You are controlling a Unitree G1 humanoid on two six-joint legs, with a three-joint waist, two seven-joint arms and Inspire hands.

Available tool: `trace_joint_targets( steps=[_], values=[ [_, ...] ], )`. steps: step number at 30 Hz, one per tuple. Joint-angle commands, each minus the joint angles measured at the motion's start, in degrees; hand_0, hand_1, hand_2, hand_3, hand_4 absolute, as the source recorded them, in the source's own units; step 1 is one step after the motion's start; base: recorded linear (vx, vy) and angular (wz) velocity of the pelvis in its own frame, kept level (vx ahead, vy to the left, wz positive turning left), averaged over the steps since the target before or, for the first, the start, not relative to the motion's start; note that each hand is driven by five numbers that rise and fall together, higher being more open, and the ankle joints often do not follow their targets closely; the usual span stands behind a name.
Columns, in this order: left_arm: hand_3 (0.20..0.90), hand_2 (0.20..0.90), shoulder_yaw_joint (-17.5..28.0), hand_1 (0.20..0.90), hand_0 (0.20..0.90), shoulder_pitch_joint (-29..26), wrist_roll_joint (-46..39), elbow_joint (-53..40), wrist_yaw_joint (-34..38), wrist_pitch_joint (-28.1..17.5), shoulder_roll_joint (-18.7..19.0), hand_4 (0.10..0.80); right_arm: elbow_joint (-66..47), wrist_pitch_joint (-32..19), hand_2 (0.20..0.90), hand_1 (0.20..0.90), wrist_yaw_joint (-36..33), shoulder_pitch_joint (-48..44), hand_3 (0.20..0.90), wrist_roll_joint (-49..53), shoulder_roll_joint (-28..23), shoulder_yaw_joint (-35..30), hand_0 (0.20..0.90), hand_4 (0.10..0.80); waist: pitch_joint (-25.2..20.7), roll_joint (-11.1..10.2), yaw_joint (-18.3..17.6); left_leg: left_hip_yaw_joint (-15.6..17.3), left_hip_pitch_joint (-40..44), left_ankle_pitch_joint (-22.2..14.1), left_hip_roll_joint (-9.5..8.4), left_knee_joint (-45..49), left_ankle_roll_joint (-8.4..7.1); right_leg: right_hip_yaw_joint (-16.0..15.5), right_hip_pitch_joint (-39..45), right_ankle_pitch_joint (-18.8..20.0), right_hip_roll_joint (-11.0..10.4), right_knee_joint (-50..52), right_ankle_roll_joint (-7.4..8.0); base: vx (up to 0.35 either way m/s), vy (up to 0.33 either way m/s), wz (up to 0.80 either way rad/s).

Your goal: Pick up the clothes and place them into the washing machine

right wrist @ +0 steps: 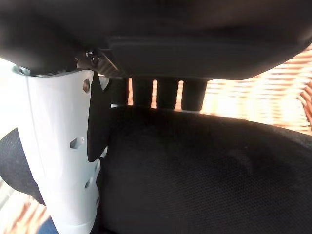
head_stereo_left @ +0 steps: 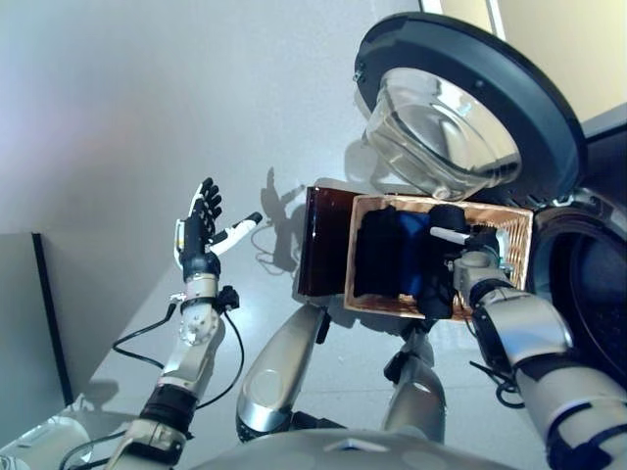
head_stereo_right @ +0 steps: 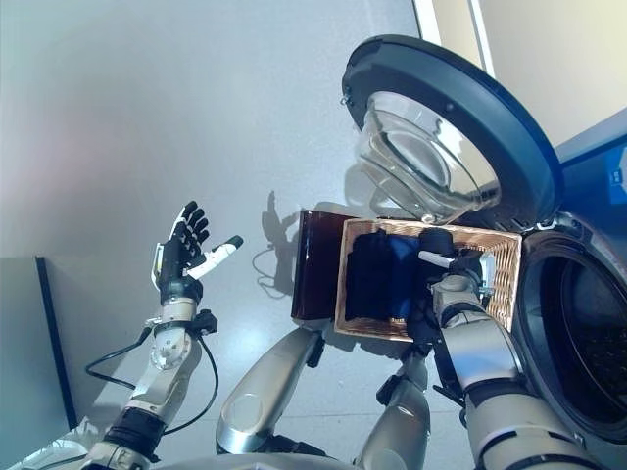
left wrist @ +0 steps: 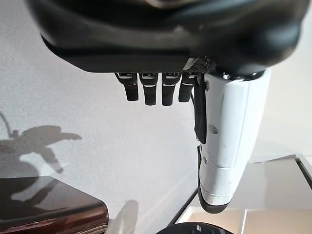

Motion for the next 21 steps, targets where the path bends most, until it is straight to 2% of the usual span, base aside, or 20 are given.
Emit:
trace_joint_targets(
  steps=[1, 4, 8, 13, 14, 16, 19, 21],
  values=[
    [0.900, 0.900, 2.48, 0.900, 0.900, 3.86, -1.27, -5.28, -0.33, -4.93, 1.16, 0.800, -1.09, -0.51, 0.200, 0.200, -2.11, 1.31, 0.200, 0.77, -3.66, -0.32, 0.200, 0.300, -4.82, 1.59, -0.24, -0.57, -2.25, -0.17, 0.61, -0.27, -4.14, 2.70, 2.05, -5.18, -0.98, 5.75, -0.79, 0.003, 0.017, -0.22],
    [0.900, 0.900, 2.41, 0.900, 0.900, 4.64, -1.63, -5.49, -1.18, -4.76, 1.36, 0.800, -2.06, -1.63, 0.200, 0.200, -2.03, 2.92, 0.200, 3.34, -4.52, -2.60, 0.200, 0.300, -5.39, 1.68, -0.82, -0.19, -1.42, -0.23, 0.63, -0.62, -4.05, 3.30, 2.44, -4.90, -0.90, 5.32, -0.71, -0.003, 0.018, -0.20],
    [0.900, 0.900, 2.78, 0.900, 0.900, 5.27, -3.01, -3.17, -2.23, -5.07, 1.54, 0.800, -7.89, -6.71, 0.200, 0.200, -1.20, 6.79, 0.200, 11.87, -3.73, -7.40, 0.200, 0.300, -6.37, 2.17, -3.11, 0.98, 0.18, -0.32, 0.83, -1.52, -3.81, 4.87, 2.47, -4.51, -0.65, 4.74, -0.53, -0.018, 0.041, -0.07],
    [0.900, 0.900, 2.64, 0.900, 0.900, 5.69, -3.86, -0.98, -2.59, -5.37, 1.54, 0.800, -16.39, -13.54, 0.200, 0.200, 0.62, 11.60, 0.200, 23.78, 0.61, -12.35, 0.200, 0.300, -6.29, 2.69, -5.65, 2.29, 1.54, -0.53, 1.24, -1.73, -3.70, 6.42, 2.26, -4.59, -0.37, 4.93, -0.64, -0.011, 0.026, -0.24],
    [0.900, 0.900, 2.64, 0.900, 0.900, 5.69, -3.87, -0.97, -2.59, -5.38, 1.55, 0.800, -16.41, -13.54, 0.200, 0.200, 0.61, 11.62, 0.200, 23.78, 0.62, -12.36, 0.200, 0.300, -6.29, 2.68, -5.64, 2.30, 1.55, -0.53, 1.24, -1.73, -3.70, 6.43, 2.26, -4.59, -0.37, 4.93, -0.64, -0.016, 0.010, -0.19],
    [0.900, 0.900, 2.12, 0.900, 0.900, 5.39, -5.06, 0.28, -3.01, -5.71, 0.76, 0.800, -22.99, -19.61, 0.200, 0.200, 3.43, 14.80, 0.200, 34.92, 5.31, -16.62, 0.200, 0.300, -6.17, 3.14, -6.95, 2.58, 1.89, -0.42, 1.44, -2.15, -3.83, 6.93, 2.11, -4.65, -0.24, 4.71, -0.55, -0.024, 0.012, -0.15],
    [0.900, 0.900, 1.28, 0.900, 0.900, 5.31, -5.63, 1.29, -3.45, -5.87, 0.44, 0.800, -22.93, -21.94, 0.200, 0.200, 4.44, 15.44, 0.200, 39.92, 6.78, -19.19, 0.200, 0.300, -6.30, 3.82, -7.16, 2.64, 2.12, -0.29, 1.47, -2.41, -3.99, 6.88, 2.26, -4.95, -0.27, 4.66, -0.52, -0.010, 0.014, -0.17],
    [0.900, 0.900, 0.47, 0.900, 0.900, 5.11, -6.81, 2.21, -3.86, -6.41, -0.13, 0.800, -26.59, -25.37, 0.200, 0.200, 6.39, 16.22, 0.200, 45.51, 9.46, -21.88, 0.200, 0.300, -6.30, 4.67, -7.71, 2.77, 2.35, -0.19, 1.48, -2.54, -4.06, 7.01, 2.19, -5.14, -0.31, 4.79, -0.52, -0.008, 0.007, -0.16]
  ],
)
